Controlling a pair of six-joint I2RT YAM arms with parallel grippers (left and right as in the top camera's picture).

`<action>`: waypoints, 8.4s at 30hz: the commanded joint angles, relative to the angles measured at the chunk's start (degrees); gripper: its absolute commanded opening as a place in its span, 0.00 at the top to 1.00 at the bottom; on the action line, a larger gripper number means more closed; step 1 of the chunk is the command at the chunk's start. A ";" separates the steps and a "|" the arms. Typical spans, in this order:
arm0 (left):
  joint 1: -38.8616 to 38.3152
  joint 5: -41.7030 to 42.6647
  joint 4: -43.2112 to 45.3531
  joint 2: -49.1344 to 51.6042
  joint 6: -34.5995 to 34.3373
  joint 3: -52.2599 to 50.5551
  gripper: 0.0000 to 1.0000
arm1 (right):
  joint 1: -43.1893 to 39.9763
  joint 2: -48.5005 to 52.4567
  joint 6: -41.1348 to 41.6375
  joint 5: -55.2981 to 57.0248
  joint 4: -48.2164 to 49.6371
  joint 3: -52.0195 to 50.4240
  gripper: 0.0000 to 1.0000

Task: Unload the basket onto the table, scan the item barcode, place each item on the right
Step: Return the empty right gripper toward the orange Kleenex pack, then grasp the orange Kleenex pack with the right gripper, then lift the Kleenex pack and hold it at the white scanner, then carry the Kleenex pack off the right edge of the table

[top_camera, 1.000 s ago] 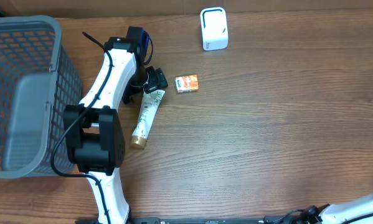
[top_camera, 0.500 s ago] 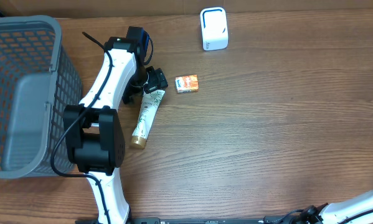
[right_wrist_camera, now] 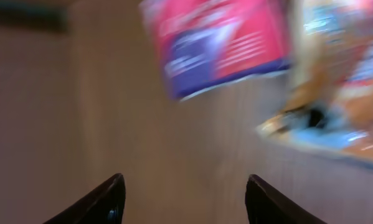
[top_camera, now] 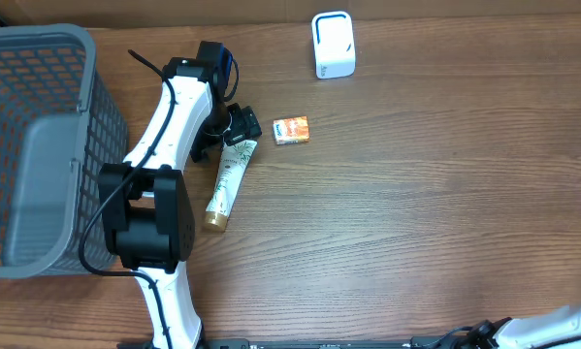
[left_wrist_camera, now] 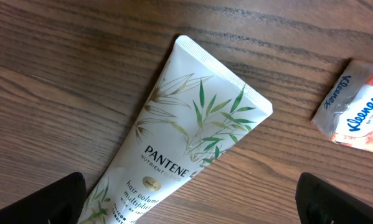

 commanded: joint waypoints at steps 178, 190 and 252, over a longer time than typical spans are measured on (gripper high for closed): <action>-0.44 -2.80 2.62 -0.07 -0.11 -4.42 0.00 | 57.96 25.27 -45.55 -68.22 -8.66 8.94 0.96; -0.44 -2.80 2.62 -0.07 -0.09 -4.42 0.00 | 56.65 25.27 -46.23 -71.41 -1.68 8.94 0.96; -0.44 -2.80 2.62 -0.07 -0.09 -4.42 0.00 | 78.77 25.29 -74.47 52.30 25.86 27.54 0.96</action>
